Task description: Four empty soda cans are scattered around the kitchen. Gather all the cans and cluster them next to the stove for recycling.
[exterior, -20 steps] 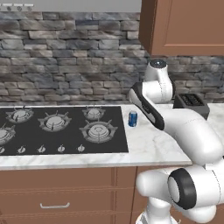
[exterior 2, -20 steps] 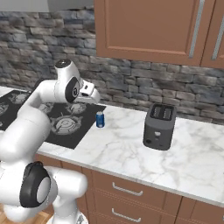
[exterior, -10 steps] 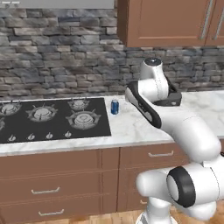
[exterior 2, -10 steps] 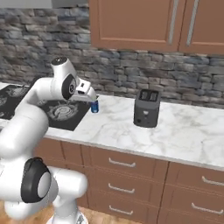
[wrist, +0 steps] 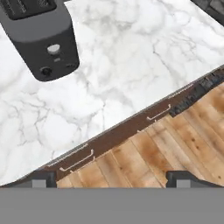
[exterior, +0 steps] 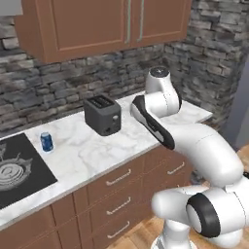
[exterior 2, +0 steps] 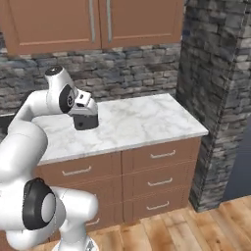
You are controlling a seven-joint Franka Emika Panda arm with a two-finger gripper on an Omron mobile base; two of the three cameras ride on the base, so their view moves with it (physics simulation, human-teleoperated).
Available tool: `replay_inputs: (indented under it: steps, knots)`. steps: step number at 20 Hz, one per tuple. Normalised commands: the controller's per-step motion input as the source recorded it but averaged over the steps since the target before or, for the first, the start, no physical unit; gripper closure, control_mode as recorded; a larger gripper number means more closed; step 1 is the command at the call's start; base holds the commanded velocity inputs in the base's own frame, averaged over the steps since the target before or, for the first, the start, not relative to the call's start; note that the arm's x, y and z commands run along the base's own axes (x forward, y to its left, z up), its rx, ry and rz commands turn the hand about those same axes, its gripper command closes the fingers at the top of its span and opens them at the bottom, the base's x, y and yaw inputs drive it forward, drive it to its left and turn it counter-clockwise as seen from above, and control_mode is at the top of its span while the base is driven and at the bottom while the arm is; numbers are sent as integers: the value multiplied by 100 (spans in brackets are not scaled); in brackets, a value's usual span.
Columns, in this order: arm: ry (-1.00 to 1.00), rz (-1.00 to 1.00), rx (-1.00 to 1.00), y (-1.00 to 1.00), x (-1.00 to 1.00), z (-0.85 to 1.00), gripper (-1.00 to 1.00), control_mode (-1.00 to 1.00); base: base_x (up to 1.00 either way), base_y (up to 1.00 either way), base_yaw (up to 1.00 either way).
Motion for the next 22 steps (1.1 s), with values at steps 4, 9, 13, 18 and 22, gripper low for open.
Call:
replay_inputs:
  steps: [4,9,13,18,22]
  knots:
    - [0,0,0,0,0,0,-100,100,0,-22,-88]
    - [0,0,0,0,0,0,-100,100,0,-41,-83]
    - [0,0,0,0,0,0,-100,100,0,-49,-81]
    - [0,0,0,0,0,0,-100,100,0,-46,-78]
    - [0,0,0,0,0,0,-100,100,28,-31,-69]
